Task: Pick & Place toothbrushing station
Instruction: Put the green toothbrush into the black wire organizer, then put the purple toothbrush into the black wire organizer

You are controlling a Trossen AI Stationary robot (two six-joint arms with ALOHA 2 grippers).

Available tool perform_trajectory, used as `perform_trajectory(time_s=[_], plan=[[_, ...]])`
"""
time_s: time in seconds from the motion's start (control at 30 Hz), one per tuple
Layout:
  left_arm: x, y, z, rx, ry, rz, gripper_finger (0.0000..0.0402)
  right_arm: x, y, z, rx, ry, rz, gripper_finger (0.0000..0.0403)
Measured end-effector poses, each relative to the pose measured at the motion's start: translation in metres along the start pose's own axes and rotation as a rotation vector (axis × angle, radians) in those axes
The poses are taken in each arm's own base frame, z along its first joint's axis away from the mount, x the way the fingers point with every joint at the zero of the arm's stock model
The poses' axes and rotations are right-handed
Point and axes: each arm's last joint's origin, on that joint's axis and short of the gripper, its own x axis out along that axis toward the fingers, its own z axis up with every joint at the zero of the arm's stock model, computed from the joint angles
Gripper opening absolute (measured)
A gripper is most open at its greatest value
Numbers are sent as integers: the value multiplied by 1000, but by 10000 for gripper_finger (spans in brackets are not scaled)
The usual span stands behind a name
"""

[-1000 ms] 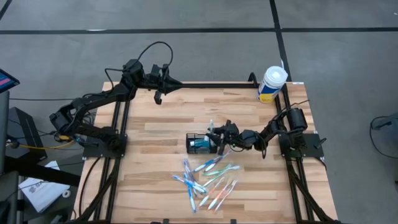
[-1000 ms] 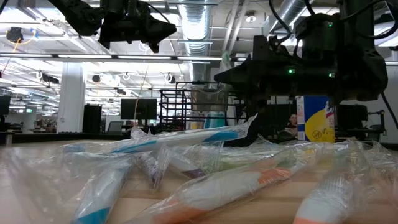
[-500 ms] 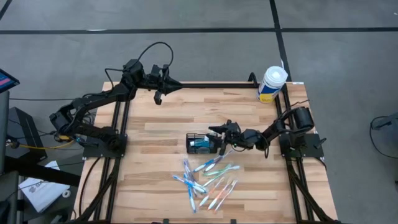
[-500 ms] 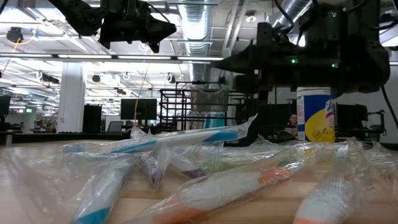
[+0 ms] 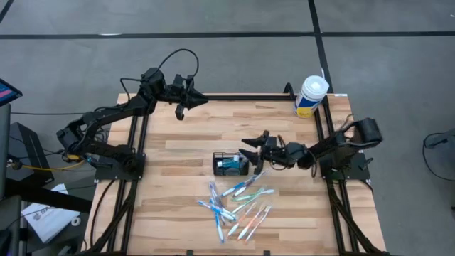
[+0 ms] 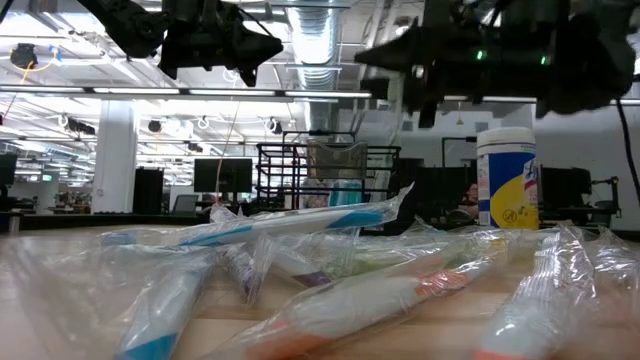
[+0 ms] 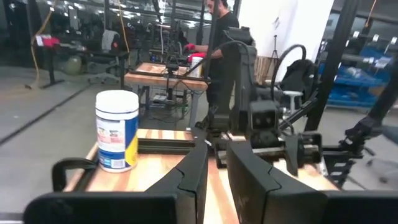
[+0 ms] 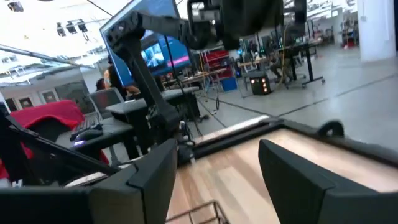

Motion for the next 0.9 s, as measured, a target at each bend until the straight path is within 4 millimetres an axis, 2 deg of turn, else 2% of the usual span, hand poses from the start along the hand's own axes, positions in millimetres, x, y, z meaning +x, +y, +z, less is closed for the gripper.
perform_trajectory(time_s=[0.2,0.3,0.43,0.5,0.6,0.73,0.9], plan=[[0,0,0,-41,1,-8,53,-16,1,65,-37,-80,-22,216],[0,-1,0,-125,3,-12,53,-25,4,102,-52,-108,-43,216],[4,-6,-1,-253,28,-94,53,-32,22,155,-29,-125,-25,214],[11,-14,-2,-333,53,-166,53,-30,34,173,-9,-46,-9,209],[28,-33,-5,-424,94,-270,53,-25,53,187,27,156,-5,196],[54,-70,-9,-441,132,-384,53,-25,78,200,41,416,-3,179],[77,-107,-13,-445,110,-335,53,-39,99,194,88,742,-23,174]])
